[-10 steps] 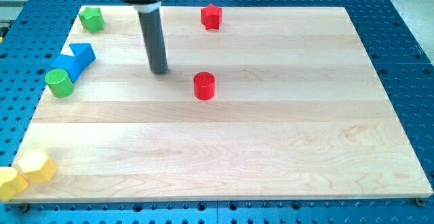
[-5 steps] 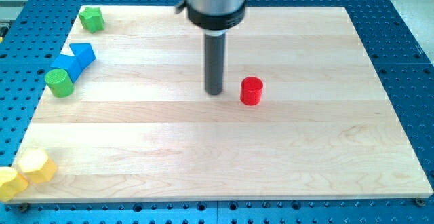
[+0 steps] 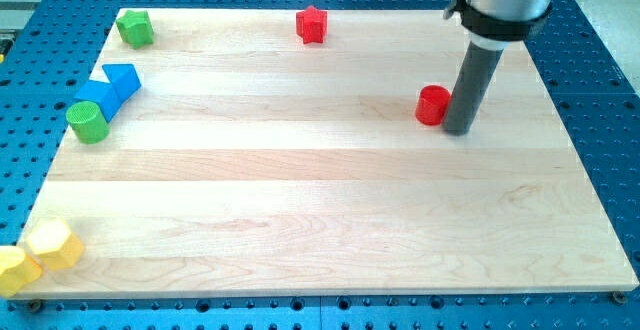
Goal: Place the red circle to the to right side of the board
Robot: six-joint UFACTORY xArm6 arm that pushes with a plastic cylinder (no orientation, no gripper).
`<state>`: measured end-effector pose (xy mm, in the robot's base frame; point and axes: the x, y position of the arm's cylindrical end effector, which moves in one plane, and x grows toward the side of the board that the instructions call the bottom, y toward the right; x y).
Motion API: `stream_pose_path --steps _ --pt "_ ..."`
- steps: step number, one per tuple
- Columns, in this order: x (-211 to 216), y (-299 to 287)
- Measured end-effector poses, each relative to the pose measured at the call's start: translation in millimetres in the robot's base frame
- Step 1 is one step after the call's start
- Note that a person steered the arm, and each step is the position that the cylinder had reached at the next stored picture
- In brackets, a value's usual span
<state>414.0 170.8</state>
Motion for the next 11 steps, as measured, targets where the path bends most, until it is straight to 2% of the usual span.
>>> stream_pose_path --steps 1,3,5,6,7,9,10,11 --pt "-34.7 -15.9" --pt "3.0 -38.0" --pt "-52.2 -50.7" --pt "-43.7 -71.4" --pt "-79.1 -76.1" --pt "-139.0 7.0" --pt "-156.8 15.2" --pt "-156.8 9.2"
